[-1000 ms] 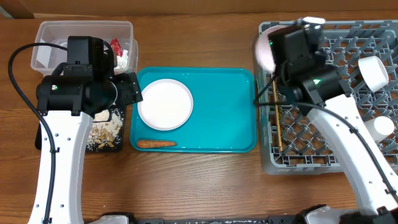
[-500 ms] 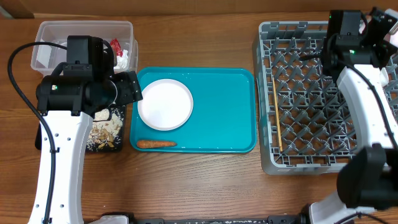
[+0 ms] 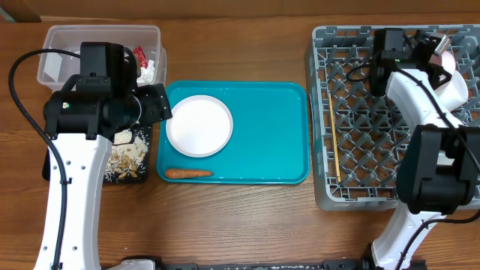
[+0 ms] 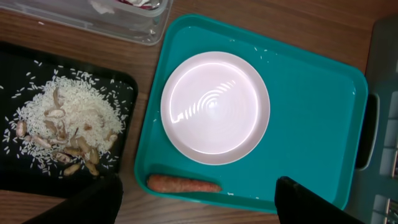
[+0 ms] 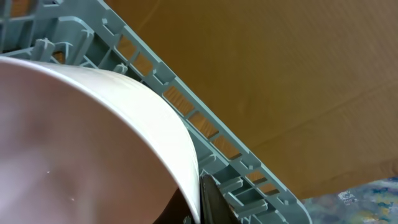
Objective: Sort waste into correct bins and load items into the dishwasher
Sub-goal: 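Carry the pink bowl with the right gripper into the dish rack and release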
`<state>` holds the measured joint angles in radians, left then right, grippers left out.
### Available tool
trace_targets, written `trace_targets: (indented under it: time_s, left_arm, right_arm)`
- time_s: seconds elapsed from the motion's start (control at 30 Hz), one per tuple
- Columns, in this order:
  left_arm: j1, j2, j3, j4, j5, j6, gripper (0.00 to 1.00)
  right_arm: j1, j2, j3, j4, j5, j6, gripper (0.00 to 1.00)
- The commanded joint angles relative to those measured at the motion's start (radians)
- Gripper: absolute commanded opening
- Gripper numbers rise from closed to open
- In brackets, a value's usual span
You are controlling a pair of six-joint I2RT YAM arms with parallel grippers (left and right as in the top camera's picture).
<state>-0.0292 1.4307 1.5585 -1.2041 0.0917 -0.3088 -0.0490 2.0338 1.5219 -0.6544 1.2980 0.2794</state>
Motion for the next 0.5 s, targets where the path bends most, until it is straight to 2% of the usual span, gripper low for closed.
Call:
trace_targets:
  time_s: [0.0, 0.2, 0.3, 0.47]
  left_arm:
    - [0.003, -0.004, 0.013, 0.004, -0.014, -0.010, 0.80]
    - [0.003, -0.004, 0.013, 0.003, -0.014, -0.010, 0.80]
    - [0.003, -0.004, 0.013, 0.000, -0.014, -0.010, 0.80]
    - [0.003, -0.004, 0.013, 0.000, -0.014, -0.010, 0.80]
  right_arm:
    - [0.025, 0.011, -0.032, -0.036, -0.046, 0.082, 0.04]
    - [0.058, 0.011, -0.032, -0.073, -0.155, 0.093, 0.04]
    - [0.078, 0.011, -0.032, -0.116, -0.163, 0.144, 0.04]
    - [0.100, 0.011, -0.032, -0.159, -0.164, 0.146, 0.06]
